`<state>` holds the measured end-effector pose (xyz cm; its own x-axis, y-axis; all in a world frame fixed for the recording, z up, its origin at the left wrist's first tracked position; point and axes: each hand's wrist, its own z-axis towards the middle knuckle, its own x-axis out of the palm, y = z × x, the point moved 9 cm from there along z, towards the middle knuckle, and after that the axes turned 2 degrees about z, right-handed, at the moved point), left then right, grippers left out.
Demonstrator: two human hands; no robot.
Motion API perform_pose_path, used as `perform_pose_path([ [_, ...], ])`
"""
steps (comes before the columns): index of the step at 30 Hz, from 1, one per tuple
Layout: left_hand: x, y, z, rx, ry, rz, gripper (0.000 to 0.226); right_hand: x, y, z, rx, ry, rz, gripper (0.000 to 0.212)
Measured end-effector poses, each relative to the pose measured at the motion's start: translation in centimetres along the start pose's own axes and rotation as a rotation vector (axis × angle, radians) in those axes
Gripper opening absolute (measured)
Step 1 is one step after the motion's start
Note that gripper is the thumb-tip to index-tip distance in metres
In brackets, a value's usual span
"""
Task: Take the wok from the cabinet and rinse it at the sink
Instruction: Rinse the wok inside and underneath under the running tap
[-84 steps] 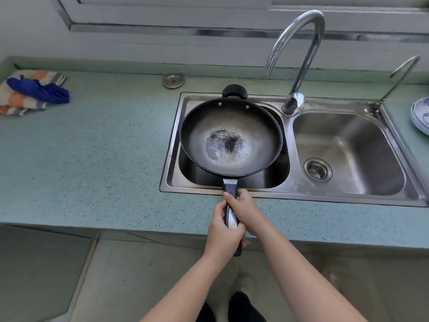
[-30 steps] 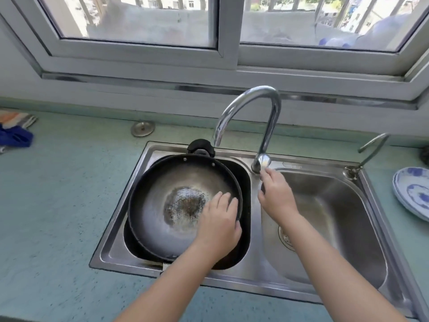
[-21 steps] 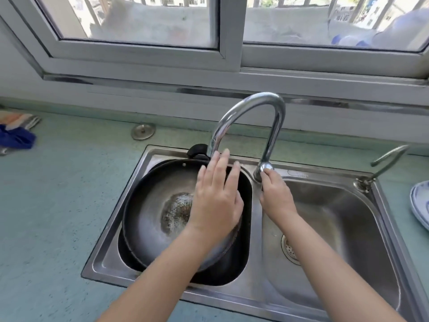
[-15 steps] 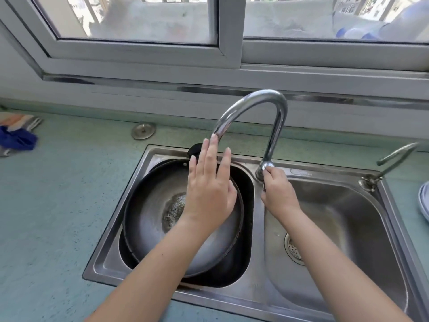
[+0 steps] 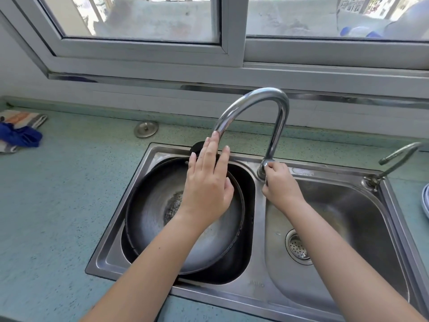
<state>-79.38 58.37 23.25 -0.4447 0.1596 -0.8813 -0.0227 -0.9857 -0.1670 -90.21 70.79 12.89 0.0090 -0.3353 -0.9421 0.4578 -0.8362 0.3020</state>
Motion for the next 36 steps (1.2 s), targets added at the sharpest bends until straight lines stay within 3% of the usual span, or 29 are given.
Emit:
perform_pose_path([
  [6,0.3,1.4,-3.3,-0.058,0.075,0.002,0.055,0.2,2.1,-2.9,-0.027,-0.086,-0.112,0.055],
  [11,1.9,4.2,-8.5,-0.147,0.222,0.014,0.053,1.8,5.4,-6.7,-0.009,-0.059,-0.039,0.060],
  [22,3.4,9.4,-23.1,-0.414,0.538,-0.181,0.061,5.6,13.1,-15.9,0.082,0.061,0.129,0.056],
  [27,3.0,10.0,-27.6,-0.516,0.612,-0.340,0.058,6.4,17.2,-19.4,0.104,0.081,0.189,0.053],
  [31,2.8,9.7,-30.2,-0.616,0.647,-0.513,0.042,7.2,19.4,-21.8,0.130,0.115,0.207,0.054],
  [36,2.5,8.6,-31.8,-0.642,0.651,-0.657,0.050,8.1,21.4,-24.3,0.201,0.171,0.267,0.048],
])
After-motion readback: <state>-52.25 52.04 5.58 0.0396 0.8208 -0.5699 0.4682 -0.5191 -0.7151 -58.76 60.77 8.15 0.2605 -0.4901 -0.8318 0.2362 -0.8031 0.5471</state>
